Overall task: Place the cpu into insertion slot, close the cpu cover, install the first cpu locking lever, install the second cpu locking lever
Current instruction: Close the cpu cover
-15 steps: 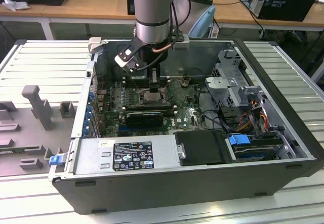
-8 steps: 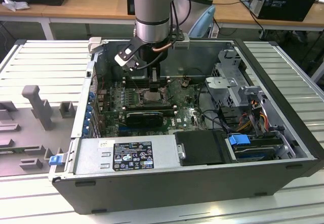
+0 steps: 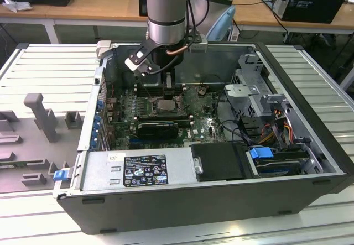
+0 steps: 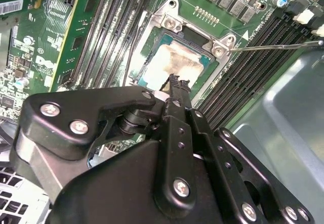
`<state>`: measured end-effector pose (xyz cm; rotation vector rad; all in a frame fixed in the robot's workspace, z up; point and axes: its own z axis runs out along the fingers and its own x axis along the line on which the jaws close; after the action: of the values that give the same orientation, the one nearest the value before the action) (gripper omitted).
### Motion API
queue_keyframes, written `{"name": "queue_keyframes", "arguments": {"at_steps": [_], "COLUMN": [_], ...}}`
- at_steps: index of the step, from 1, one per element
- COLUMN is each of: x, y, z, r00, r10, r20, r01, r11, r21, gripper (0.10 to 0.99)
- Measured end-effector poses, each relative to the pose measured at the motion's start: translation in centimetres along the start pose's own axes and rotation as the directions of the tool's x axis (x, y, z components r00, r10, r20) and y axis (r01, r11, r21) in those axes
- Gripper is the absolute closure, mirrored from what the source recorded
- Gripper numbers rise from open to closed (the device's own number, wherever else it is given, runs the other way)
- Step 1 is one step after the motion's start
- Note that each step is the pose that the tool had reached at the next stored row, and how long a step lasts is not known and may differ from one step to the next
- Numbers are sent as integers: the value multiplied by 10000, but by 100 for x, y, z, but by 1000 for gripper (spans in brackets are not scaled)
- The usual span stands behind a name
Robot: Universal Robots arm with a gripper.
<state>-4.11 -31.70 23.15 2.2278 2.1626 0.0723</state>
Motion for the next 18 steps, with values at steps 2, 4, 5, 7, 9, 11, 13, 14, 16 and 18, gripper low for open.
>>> {"name": "queue_keyframes", "arguments": {"at_steps": [2, 4, 5, 7, 9, 11, 13, 14, 16, 18], "x": [0, 0, 0, 1, 1, 1, 1, 1, 1, 1], "y": [1, 1, 2, 3, 3, 3, 4, 4, 4, 4], "z": [-10, -22, -26, -38, -45, -52, -59, -63, -67, -72], "r00": [10000, 10000, 10000, 10000, 10000, 10000, 10000, 10000, 10000, 10000], "r10": [3, 9, 11, 17, 24, 32, 40, 44, 49, 56], "r20": [0, 0, 0, 0, 1, 1, 2, 3, 3, 3], "r01": [-3, -9, -11, -17, -24, -32, -40, -44, -49, -56], "r11": [10000, 10000, 10000, 10000, 10000, 10000, 10000, 10000, 10000, 10000], "r21": [0, -1, -1, -1, -1, -1, -1, -1, 0, -1], "gripper": [980, 980, 980, 980, 980, 980, 980, 980, 980, 980]}}
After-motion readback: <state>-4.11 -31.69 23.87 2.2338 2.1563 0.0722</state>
